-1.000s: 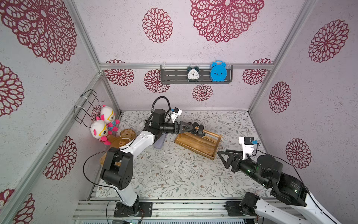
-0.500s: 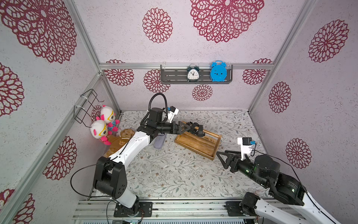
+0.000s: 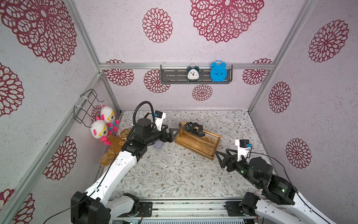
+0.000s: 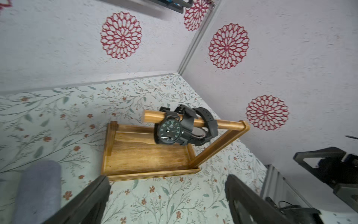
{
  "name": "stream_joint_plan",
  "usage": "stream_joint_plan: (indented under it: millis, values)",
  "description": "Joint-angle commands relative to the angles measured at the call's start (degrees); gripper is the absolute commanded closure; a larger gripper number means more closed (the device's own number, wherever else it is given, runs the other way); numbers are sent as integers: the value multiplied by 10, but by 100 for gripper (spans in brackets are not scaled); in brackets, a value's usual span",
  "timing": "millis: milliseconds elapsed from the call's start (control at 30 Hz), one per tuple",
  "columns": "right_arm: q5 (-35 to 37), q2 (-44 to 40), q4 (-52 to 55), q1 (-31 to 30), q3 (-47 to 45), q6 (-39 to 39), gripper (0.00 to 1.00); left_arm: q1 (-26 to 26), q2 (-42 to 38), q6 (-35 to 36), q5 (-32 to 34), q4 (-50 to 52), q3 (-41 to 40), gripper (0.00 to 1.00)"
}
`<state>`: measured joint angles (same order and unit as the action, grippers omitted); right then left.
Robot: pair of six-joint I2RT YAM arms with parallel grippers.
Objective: Place watch on stand
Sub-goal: Reset both arms
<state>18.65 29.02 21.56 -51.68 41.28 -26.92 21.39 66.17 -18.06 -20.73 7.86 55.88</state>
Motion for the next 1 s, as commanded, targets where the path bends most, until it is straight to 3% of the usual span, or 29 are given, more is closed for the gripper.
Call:
stream_joint_plan:
  millis: [0, 167, 267, 333, 500, 700, 800, 967]
  values:
    - [69, -29, -120, 0, -54, 136, 21, -8, -43, 60, 175, -79, -62, 3]
    - [221, -104, -311, 1, -187, 292, 9, -27, -90, 86, 362, -225, -188, 3]
    - [300, -118, -460, 9, -268, 405, 2, -59, -93, 101, 396, -307, -254, 3]
    - [325, -102, -529, 37, -309, 431, 2, -84, -82, 101, 418, -337, -280, 3]
    - [273, -5, -567, 202, -361, 315, 1, -144, -34, 94, 478, -418, -331, 3]
    - [174, 184, -727, 392, -405, 250, 1, -218, 20, 46, 459, -492, -358, 3]
    - [143, 294, -822, 435, -407, 250, 1, -234, 47, 72, 428, -543, -354, 3]
    - [115, 440, -951, 451, -371, 266, 1, -261, 80, 103, 415, -563, -341, 3]
